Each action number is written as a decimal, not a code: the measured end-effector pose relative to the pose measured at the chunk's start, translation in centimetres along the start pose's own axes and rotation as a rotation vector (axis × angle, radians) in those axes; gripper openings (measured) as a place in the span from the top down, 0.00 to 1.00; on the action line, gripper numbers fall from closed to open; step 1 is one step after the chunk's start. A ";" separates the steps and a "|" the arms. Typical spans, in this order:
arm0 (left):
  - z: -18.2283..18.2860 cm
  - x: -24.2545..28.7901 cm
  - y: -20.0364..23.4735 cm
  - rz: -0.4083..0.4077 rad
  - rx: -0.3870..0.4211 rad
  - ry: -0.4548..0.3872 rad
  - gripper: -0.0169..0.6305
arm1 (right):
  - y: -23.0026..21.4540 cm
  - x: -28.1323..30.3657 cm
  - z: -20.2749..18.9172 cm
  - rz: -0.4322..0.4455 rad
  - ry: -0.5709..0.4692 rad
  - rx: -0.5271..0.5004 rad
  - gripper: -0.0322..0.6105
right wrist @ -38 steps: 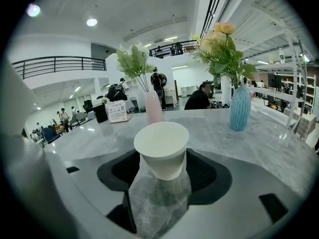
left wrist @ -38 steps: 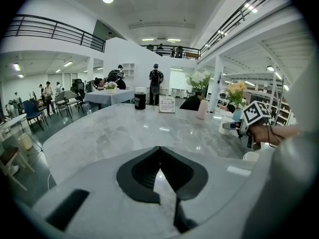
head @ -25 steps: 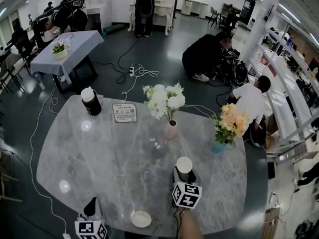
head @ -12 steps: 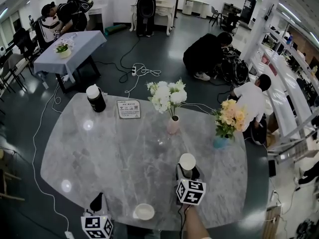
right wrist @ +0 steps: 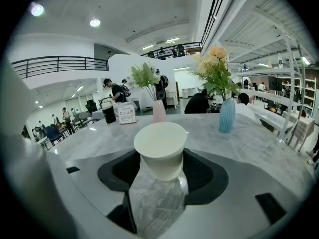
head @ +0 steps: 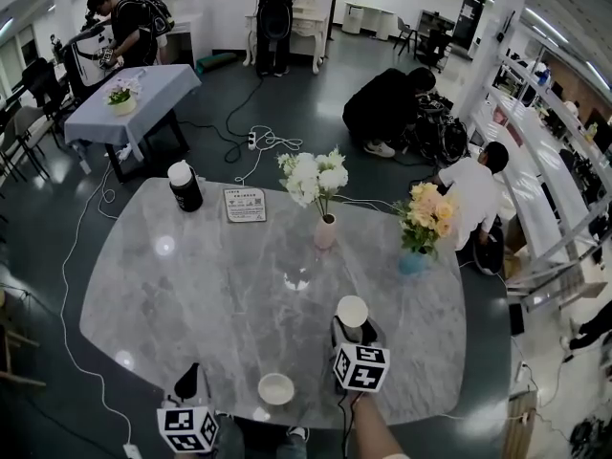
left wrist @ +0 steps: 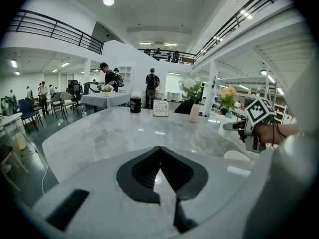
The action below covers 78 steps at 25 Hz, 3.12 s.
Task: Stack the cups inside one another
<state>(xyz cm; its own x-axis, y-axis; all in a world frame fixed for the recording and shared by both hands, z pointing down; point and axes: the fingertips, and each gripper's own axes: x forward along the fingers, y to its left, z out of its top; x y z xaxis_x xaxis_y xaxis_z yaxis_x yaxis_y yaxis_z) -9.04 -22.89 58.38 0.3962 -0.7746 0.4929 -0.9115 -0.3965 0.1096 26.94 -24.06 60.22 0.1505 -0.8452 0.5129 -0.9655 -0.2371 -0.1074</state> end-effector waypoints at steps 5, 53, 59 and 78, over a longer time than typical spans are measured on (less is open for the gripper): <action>0.0 -1.0 -0.3 -0.014 -0.009 -0.015 0.96 | 0.8 -2.1 -0.1 0.012 -0.008 -0.004 0.57; 1.6 -7.6 -8.1 -0.075 -0.025 -0.133 0.96 | 10.8 -15.1 -3.4 0.274 0.018 -0.153 0.57; 1.8 -8.1 -8.2 -0.063 -0.028 -0.151 0.96 | 12.0 -15.7 -2.8 0.308 0.008 -0.186 0.57; 0.5 -9.8 -6.1 -0.016 -0.081 -0.139 0.96 | 16.9 -16.3 -3.7 0.409 0.020 -0.245 0.57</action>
<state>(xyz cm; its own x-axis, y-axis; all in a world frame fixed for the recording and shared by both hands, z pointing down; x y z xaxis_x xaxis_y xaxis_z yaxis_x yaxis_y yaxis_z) -7.32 -13.08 52.44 0.4173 -0.8314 0.3671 -0.9086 -0.3729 0.1883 7.42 -12.47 53.17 -0.2541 -0.8358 0.4867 -0.9667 0.2353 -0.1006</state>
